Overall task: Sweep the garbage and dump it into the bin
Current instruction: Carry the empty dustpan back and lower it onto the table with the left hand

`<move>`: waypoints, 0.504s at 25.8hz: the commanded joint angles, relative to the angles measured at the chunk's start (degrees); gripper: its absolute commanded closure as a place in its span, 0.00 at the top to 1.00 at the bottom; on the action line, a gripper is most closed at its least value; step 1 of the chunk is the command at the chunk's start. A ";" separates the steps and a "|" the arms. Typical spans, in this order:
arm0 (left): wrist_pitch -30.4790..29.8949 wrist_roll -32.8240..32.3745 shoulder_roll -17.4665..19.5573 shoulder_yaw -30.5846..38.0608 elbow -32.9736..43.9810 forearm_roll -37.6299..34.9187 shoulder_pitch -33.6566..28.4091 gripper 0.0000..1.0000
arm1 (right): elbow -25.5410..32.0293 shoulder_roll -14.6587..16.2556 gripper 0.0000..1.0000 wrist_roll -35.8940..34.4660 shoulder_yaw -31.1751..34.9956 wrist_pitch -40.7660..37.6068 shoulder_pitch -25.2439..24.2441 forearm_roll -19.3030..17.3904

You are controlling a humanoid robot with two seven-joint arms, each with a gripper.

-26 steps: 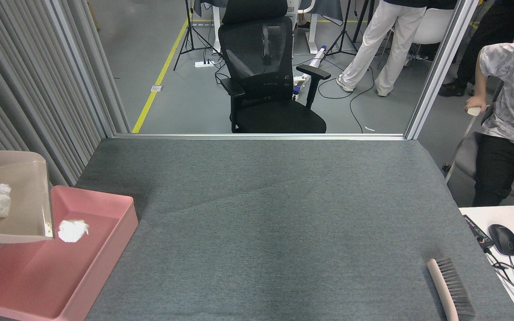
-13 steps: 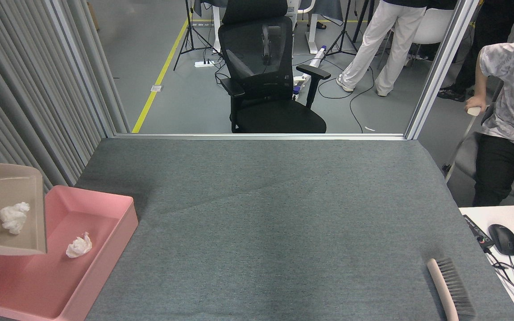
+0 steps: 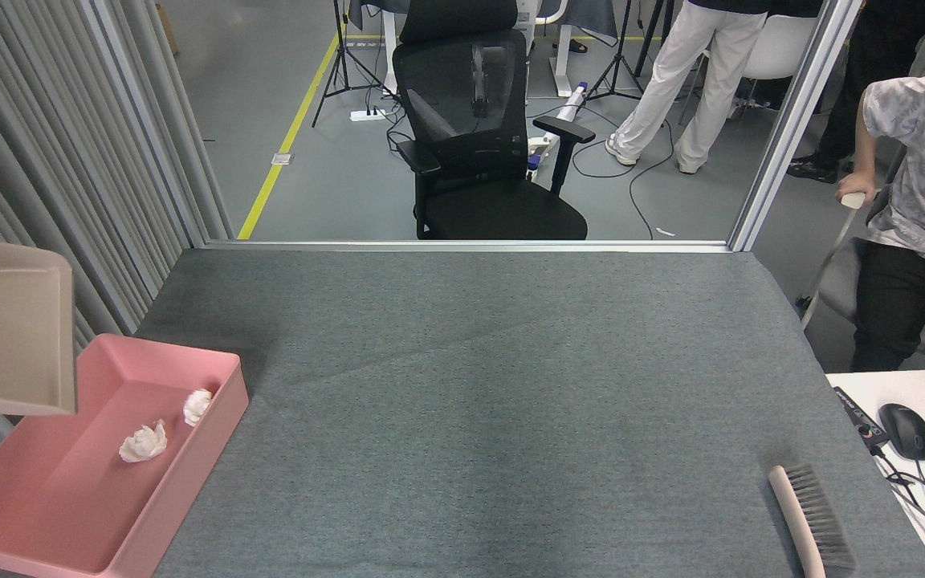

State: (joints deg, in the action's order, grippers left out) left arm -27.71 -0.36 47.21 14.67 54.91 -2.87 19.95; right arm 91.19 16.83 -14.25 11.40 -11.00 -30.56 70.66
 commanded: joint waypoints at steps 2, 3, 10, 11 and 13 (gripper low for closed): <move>3.19 -1.40 0.25 -4.92 10.48 16.40 -4.83 0.03 | -0.04 0.31 0.97 0.01 0.11 -0.07 0.06 0.00; 4.77 -1.31 0.08 -6.32 13.47 18.16 -4.92 0.03 | -0.04 0.31 0.97 0.01 0.11 -0.07 0.15 0.00; 13.30 -0.26 -11.44 -16.78 31.22 18.08 -5.19 0.04 | -0.04 0.23 0.97 0.10 0.11 0.01 0.15 0.00; 13.39 -0.17 -12.32 -19.42 31.49 17.46 -5.01 0.04 | -0.04 0.23 0.97 0.10 0.11 0.01 0.15 0.00; 13.39 0.18 -13.90 -23.46 31.84 14.21 -5.19 0.04 | -0.04 0.14 0.97 0.10 0.20 0.01 0.15 0.00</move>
State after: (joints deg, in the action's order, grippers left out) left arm -15.15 -0.52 36.61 -2.78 84.67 14.33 14.88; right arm 91.15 17.04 -14.35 11.55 -11.06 -30.40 70.66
